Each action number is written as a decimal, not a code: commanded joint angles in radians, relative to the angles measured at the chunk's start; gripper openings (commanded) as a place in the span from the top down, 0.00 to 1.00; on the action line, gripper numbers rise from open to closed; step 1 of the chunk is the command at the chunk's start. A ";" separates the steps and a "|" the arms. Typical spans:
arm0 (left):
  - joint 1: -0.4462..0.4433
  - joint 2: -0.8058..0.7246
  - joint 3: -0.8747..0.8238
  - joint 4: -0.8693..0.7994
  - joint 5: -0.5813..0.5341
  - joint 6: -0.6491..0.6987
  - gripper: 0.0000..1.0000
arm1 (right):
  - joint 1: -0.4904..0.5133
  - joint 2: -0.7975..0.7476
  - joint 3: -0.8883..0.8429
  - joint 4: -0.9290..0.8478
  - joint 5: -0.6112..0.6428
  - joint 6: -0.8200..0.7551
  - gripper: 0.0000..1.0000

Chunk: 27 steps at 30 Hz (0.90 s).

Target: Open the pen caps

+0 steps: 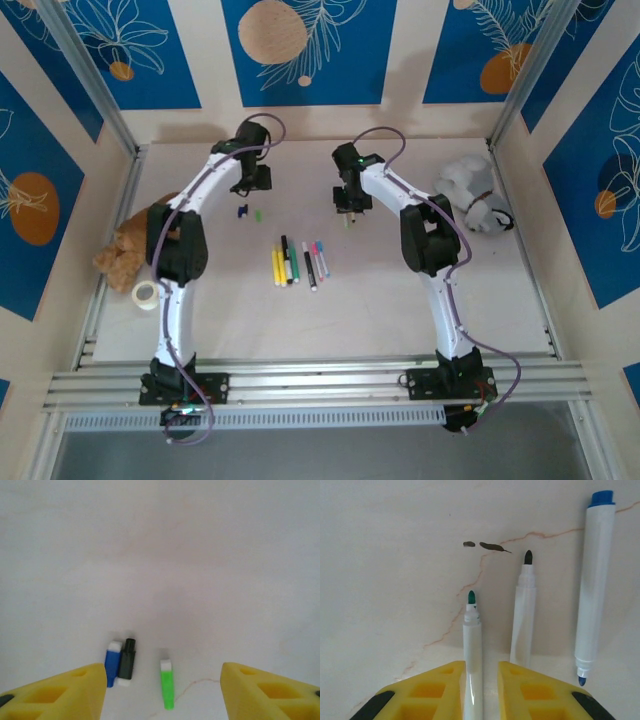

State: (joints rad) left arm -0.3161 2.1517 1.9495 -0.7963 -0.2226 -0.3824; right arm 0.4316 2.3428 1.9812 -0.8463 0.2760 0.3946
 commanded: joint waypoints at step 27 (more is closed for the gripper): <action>-0.168 -0.688 -0.896 0.515 0.410 -0.187 0.22 | 0.314 -0.405 -0.595 0.273 -0.052 0.118 0.64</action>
State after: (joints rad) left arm -0.4698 1.4418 1.0645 -0.3382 0.1410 -0.5461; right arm 0.7517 1.9182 1.3979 -0.5991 0.2321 0.4961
